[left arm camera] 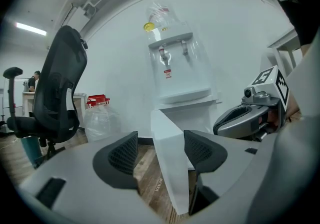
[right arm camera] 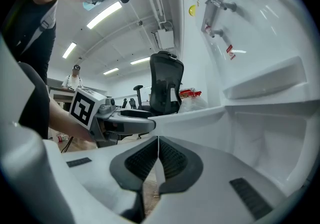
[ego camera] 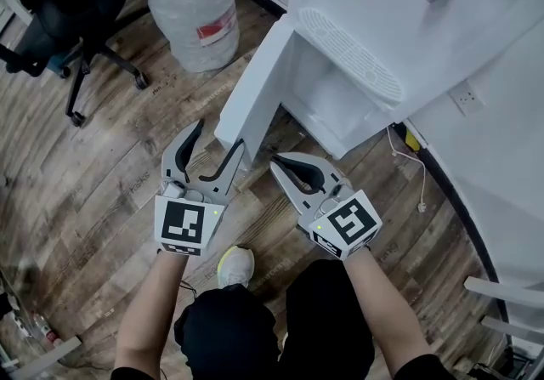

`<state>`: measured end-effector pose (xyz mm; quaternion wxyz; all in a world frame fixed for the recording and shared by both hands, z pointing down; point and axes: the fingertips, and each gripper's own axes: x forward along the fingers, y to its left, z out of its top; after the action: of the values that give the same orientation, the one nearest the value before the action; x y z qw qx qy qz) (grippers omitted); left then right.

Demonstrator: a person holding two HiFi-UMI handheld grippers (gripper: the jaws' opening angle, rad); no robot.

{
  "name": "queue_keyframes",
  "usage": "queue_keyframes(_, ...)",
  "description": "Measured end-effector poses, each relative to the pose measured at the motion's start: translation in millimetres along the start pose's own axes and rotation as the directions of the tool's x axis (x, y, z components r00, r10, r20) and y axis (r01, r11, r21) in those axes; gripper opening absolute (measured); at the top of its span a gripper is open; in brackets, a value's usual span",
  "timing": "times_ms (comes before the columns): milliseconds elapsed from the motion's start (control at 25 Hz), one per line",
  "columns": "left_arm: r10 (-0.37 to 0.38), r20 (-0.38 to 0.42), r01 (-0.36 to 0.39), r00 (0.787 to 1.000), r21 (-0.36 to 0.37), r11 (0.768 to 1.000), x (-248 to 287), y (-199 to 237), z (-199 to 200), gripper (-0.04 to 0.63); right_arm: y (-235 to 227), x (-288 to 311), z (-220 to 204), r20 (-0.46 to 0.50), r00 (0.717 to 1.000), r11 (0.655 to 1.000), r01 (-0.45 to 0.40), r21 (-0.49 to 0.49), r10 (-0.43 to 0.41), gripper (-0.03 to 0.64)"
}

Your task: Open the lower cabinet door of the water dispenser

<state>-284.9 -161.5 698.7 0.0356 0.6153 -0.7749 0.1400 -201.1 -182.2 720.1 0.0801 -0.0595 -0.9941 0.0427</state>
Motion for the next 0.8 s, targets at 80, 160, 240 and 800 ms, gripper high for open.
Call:
queue_keyframes(80,0.012,-0.002,-0.012,1.000,-0.001,1.000,-1,7,-1,0.295,1,3,1,0.001,1.000,1.000,-0.003,-0.001,0.003,0.026)
queue_keyframes(160,0.023,-0.005,-0.023,1.000,-0.002,1.000,-2,12,-2,0.295,3,6,3,0.002,1.000,1.000,-0.007,-0.004,0.007,0.026)
queue_keyframes(240,0.031,-0.007,-0.031,0.999,-0.003,1.000,-2,18,-4,0.293,4,9,4,0.002,1.000,1.000,-0.009,-0.006,0.009,0.026)
queue_keyframes(800,0.070,-0.023,-0.070,0.997,-0.016,0.997,1,49,-17,0.265,6,23,10,-0.017,0.999,0.999,-0.028,-0.033,0.028,0.026)
